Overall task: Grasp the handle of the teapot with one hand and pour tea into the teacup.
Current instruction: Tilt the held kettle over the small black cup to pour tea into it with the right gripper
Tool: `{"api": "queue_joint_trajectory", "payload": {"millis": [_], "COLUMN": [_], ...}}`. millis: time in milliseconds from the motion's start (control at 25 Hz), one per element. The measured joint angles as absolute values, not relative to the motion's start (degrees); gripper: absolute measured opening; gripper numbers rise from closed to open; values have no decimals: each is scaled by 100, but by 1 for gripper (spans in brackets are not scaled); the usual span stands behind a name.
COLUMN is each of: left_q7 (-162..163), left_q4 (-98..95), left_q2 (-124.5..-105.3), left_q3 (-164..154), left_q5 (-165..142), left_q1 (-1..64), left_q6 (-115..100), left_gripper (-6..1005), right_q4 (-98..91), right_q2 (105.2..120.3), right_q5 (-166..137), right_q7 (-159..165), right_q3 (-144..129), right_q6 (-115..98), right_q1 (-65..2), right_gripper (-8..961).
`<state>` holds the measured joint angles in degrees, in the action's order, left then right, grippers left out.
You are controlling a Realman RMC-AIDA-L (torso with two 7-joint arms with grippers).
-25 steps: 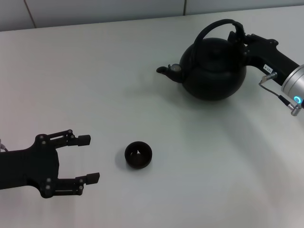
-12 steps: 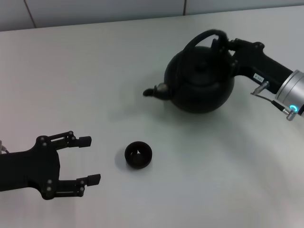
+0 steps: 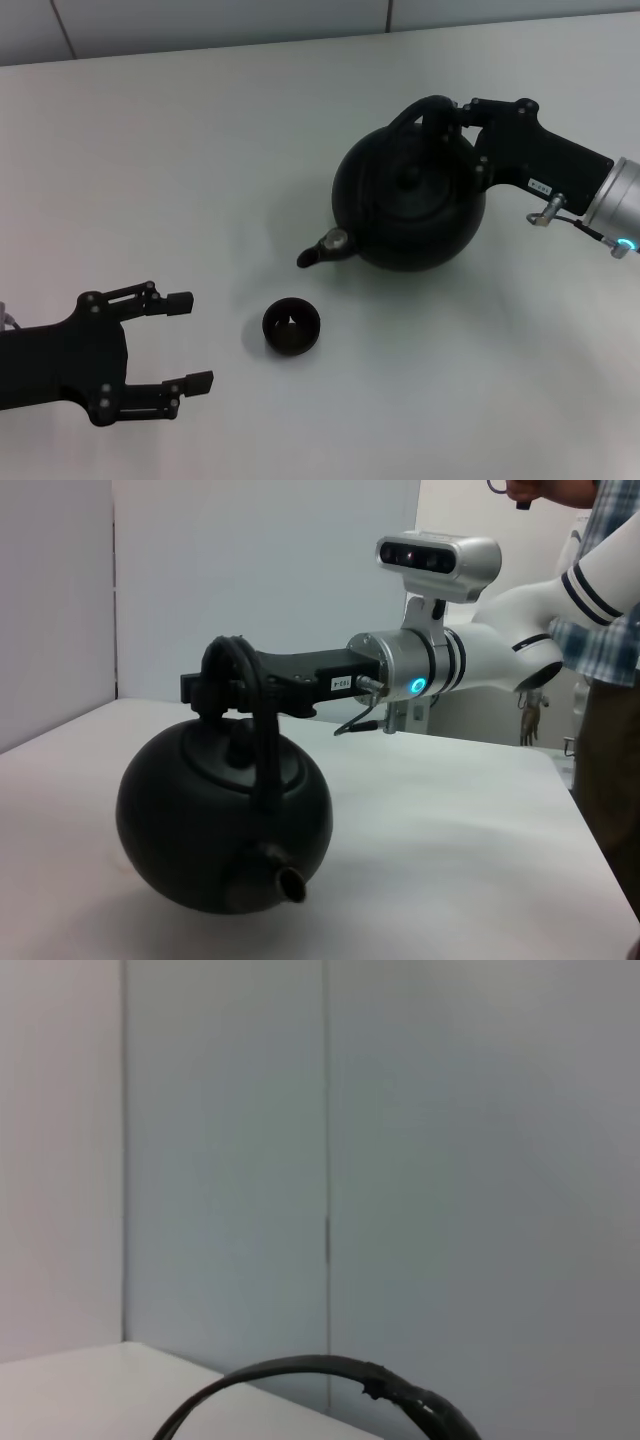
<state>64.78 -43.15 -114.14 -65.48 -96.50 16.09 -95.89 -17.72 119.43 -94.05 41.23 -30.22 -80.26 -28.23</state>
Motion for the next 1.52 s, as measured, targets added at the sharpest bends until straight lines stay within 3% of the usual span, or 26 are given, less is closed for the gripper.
{"api": "queue_joint_trajectory", "payload": {"millis": [1520], "left_q7": [6478], "left_q4": [-4315], "left_q2": [-11463], "left_q3": [-6547], "left_q5": [-9660], "left_q1": [1538], "left_q6": [-9474], "left_gripper": [832], "right_q4": [-3164], "right_q2": [11962], "right_q5": [-9360], "right_q7": [4130], "right_q3": [-4105], "right_q6": [-8156], "right_q1": [-2867], "right_gripper": [132]}}
